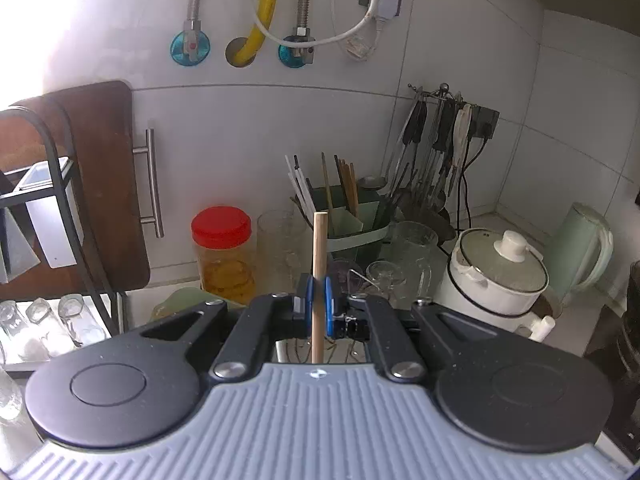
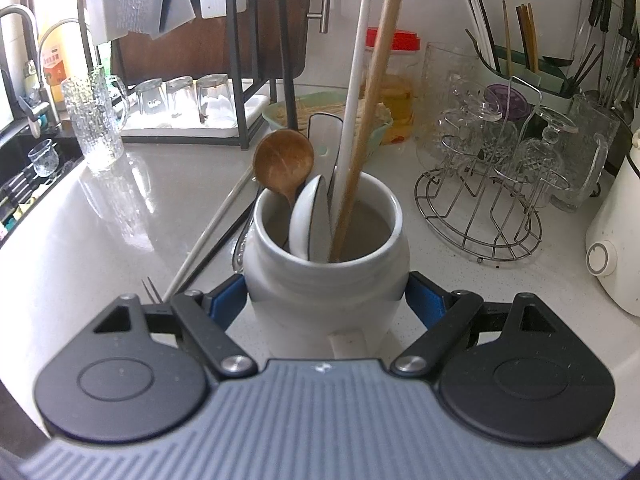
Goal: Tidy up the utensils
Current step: 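Lower the wooden chopstick into the white jar with the left gripper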
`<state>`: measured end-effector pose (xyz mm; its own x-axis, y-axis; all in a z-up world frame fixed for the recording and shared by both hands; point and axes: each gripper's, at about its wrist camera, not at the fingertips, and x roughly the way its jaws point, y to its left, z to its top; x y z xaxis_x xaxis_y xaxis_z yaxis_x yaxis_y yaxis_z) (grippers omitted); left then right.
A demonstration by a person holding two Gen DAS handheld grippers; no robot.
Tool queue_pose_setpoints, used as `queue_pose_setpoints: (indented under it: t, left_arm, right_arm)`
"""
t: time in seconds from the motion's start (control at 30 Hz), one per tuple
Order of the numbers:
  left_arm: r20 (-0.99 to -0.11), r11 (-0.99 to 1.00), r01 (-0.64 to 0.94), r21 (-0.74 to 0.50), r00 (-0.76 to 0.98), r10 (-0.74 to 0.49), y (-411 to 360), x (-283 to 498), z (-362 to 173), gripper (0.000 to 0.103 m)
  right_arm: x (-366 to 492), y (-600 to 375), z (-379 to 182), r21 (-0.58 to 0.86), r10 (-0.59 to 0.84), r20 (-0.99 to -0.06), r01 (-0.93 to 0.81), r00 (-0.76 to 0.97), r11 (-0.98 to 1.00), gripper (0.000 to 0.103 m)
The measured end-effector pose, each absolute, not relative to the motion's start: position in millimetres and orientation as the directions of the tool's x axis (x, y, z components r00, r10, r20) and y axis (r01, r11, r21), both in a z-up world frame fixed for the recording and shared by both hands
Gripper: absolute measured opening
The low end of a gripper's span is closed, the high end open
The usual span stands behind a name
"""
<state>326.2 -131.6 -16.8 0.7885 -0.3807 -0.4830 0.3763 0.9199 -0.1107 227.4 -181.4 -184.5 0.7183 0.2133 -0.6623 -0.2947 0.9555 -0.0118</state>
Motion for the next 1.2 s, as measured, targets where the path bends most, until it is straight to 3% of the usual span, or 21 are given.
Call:
queue_pose_setpoints:
  t: [0.6,1.2]
  left_arm:
    - [-0.742,0.882,0.428,-0.198,0.522,-0.42,-106,304,-23,0.008]
    - [-0.825,0.878,0.412,-0.242,0.389,-0.41,-107,316,-44,0.008]
  right_arm:
    - [225,-180,-185,-0.012,0.204,-0.652,-0.279,0.73,0.96,0.088]
    - [224,-180,-185,-0.016,0.202,-0.649,-0.28,0.733,0.96,0.088]
